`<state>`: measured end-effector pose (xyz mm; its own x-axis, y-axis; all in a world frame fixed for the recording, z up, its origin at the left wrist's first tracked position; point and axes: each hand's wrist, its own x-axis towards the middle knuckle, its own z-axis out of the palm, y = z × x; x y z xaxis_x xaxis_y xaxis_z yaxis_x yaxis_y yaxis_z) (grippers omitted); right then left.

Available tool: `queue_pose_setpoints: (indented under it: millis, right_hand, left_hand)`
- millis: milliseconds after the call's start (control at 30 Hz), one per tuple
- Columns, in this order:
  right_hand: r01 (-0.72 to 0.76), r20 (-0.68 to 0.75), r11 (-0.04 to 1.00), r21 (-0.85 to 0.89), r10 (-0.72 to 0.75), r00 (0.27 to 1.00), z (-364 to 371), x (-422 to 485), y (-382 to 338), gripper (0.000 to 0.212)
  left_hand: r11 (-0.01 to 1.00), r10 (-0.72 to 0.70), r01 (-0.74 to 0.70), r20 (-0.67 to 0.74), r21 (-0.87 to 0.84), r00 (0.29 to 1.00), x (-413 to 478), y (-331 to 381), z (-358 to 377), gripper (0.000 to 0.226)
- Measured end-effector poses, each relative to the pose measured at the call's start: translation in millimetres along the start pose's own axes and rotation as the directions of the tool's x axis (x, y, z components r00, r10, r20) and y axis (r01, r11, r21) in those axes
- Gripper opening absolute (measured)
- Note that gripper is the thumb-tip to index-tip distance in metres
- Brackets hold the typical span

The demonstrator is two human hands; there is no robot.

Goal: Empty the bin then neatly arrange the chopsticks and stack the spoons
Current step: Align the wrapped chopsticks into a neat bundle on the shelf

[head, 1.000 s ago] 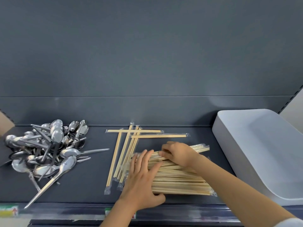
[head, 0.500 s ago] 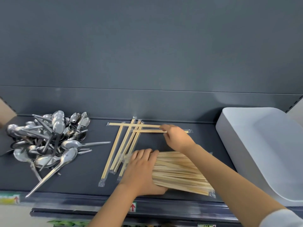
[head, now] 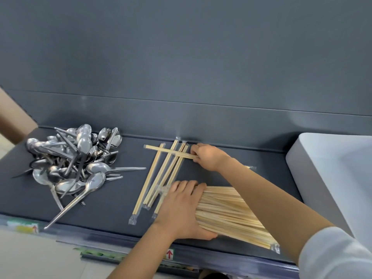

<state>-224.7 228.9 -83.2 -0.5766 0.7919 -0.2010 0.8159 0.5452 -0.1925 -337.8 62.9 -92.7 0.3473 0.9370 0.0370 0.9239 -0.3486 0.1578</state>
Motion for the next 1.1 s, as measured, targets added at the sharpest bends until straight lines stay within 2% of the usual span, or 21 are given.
queue_pose_setpoints:
  millis: [133,300,400,467,600,733,800,867,967,1033,1100]
  right_hand:
    - [0.039,0.042,0.999,-0.028,-0.037,0.998,-3.7,-17.5,11.4,0.015]
    - [-0.057,-0.014,0.992,0.113,0.059,0.998,-5.4,-59.7,34.8,0.008]
    - [-0.049,0.031,0.995,0.086,0.046,0.998,0.1,-79.6,37.7,0.01]
    - [-0.05,0.045,0.995,0.082,0.046,0.998,5.2,-88.3,34.3,0.017]
    - [-0.048,-0.037,0.998,0.039,0.049,0.998,13.5,-97.1,27.3,0.036]
    - [-0.146,-0.081,0.989,-0.03,0.143,0.986,10.7,-101.4,24.3,0.058]
    - [-0.163,-0.096,0.987,0.006,0.163,0.982,9.9,-104.3,25.2,0.063]
    - [-0.113,-0.155,0.987,0.117,0.131,0.979,10.3,-107.2,28.5,0.054]
    - [-0.009,-0.165,0.962,0.272,0.056,0.985,11.4,-107.6,32.7,0.021]
    - [-0.013,-0.103,0.961,0.276,0.043,0.994,14.2,-106.6,30.1,0.02]
    - [-0.024,-0.127,0.946,0.323,0.068,0.99,18.9,-103.7,24.5,0.015]
  left_hand:
    - [1.0,0.002,-0.002,-0.009,-0.014,1.0,-0.3,-1.2,2.1,0.113]
    - [1.0,0.002,-0.002,-0.025,-0.014,1.0,0.0,0.2,1.8,0.114]
    - [1.0,0.005,-0.004,-0.032,0.007,0.999,-0.2,0.2,1.8,0.117]
    - [1.0,0.009,-0.009,-0.033,0.014,0.999,-0.4,0.7,1.2,0.118]
    - [1.0,0.014,-0.014,-0.035,-0.007,0.999,-2.2,0.0,2.0,0.115]
    - [0.999,0.029,-0.029,-0.028,-0.016,0.999,-2.4,-0.7,0.9,0.115]
    - [0.999,0.033,-0.034,-0.011,-0.012,0.999,-2.3,-1.4,1.5,0.118]
    - [1.0,0.019,-0.019,0.011,-0.022,1.0,-1.6,-1.9,2.3,0.121]
    - [1.0,0.016,-0.016,0.001,-0.009,1.0,-0.6,-2.2,3.4,0.121]
    - [1.0,0.018,-0.018,-0.006,-0.002,1.0,-1.5,-1.9,3.6,0.121]
    - [1.0,0.027,-0.027,-0.003,0.002,1.0,-2.4,-1.9,3.7,0.121]
